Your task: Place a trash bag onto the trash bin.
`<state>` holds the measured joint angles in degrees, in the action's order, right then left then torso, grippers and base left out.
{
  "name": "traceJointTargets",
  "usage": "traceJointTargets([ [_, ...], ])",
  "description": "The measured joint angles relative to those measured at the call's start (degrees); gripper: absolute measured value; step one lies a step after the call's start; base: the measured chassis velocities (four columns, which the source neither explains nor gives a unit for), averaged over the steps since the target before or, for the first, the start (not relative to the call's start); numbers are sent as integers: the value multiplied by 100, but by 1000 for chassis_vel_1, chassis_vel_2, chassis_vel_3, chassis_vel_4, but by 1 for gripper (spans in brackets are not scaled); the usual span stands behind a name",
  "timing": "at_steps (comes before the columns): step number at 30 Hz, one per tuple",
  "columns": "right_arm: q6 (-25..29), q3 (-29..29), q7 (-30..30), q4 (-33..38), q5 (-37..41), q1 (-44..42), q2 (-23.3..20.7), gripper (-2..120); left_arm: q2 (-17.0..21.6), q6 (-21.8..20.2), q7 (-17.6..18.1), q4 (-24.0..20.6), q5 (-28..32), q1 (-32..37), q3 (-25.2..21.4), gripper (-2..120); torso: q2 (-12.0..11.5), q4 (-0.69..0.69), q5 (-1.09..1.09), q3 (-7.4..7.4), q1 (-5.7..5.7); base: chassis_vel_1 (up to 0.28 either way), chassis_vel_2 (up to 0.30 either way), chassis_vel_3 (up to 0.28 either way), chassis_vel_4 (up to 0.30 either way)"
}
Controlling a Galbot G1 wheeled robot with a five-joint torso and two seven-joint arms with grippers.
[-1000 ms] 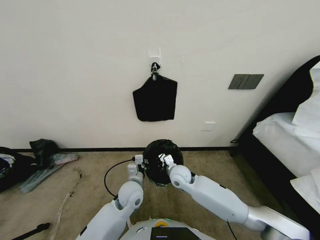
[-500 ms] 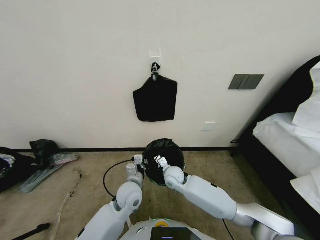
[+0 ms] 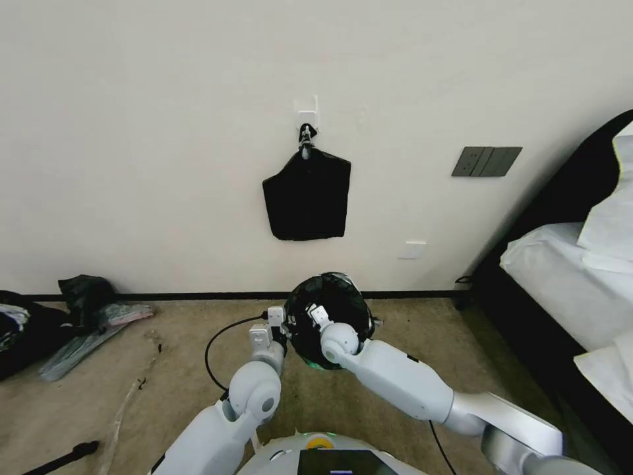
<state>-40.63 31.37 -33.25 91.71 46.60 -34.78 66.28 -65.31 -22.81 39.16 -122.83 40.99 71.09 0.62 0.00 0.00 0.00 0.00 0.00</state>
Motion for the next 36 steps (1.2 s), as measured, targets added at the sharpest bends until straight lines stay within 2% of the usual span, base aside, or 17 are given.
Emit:
traceJointTargets([
  [9, 3, 5, -5, -59, 94, 20, 14, 0, 11, 0, -14, -29, 16, -2, -35, 3, 0, 0, 0, 0, 0, 0, 0, 0, 0],
  [14, 5, -28, -13, 210, 163, -29, -30, 0, 13, 0, -16, -8, 26, -19, -77, 3, 0, 1, 0, 0, 0, 0, 0, 0, 0],
  [17, 5, -64, -15, 628, 247, -85, -198, 15, 20, -19, -5, 35, 145, -41, -150, 3, 0, 0, 0, 0, 0, 0, 0, 0, 0],
  [18, 5, -64, -15, 628, 247, -85, -198, 15, 20, -19, -5, 35, 145, -41, -150, 3, 0, 0, 0, 0, 0, 0, 0, 0, 0],
  [21, 5, -170, -16, 1122, 425, -155, -398, 29, 25, -139, 91, 115, 392, -102, -224, 3, 0, 1, 0, 0, 0, 0, 0, 0, 0],
  [22, 5, -170, -16, 1122, 425, -155, -398, 29, 25, -139, 91, 115, 392, -102, -224, 3, 0, 1, 0, 0, 0, 0, 0, 0, 0],
  [26, 5, -296, -20, 1774, 655, -272, -694, 47, 7, -276, 377, 237, 851, -207, -288, 3, 0, 0, 0, 0, 0, 0, 0, 0, 0],
  [27, 5, -296, -20, 1774, 655, -272, -694, 47, 7, -276, 377, 237, 851, -207, -288, 3, 0, 0, 0, 0, 0, 0, 0, 0, 0],
  [28, 5, -350, -19, 1970, 644, -328, -775, 52, -2, -312, 470, 276, 1003, -232, -309, 3, 0, 0, 0, 0, 0, 0, 0, 0, 0],
  [30, 5, -548, 21, 2300, 572, -486, -865, 61, -20, -364, 583, 362, 1254, -263, -348, 3, 0, 1, 1, 0, 0, 0, 0, 0, 0],
  [31, 5, -548, 21, 2300, 572, -486, -865, 61, -20, -364, 583, 362, 1254, -263, -348, 3, 0, 1, 1, 0, 0, 0, 0, 0, 0],
  [34, 12, -1040, 373, 2857, 338, -870, -1065, 75, -37, -437, 659, 549, 1626, -298, -443, 3, 0, 1, 1, 0, 0, 0, 0, 0, 0],
  [35, 12, -1040, 373, 2857, 338, -870, -1065, 75, -37, -437, 659, 549, 1626, -298, -443, 3, 0, 1, 1, 0, 0, 0, 0, 0, 0],
  [36, 17, -1304, 515, 3079, 266, -1081, -1150, 80, -42, -474, 659, 624, 1805, -312, -497, 3, 0, 0, 0, 0, 0, 0, 0, 0, 0],
])
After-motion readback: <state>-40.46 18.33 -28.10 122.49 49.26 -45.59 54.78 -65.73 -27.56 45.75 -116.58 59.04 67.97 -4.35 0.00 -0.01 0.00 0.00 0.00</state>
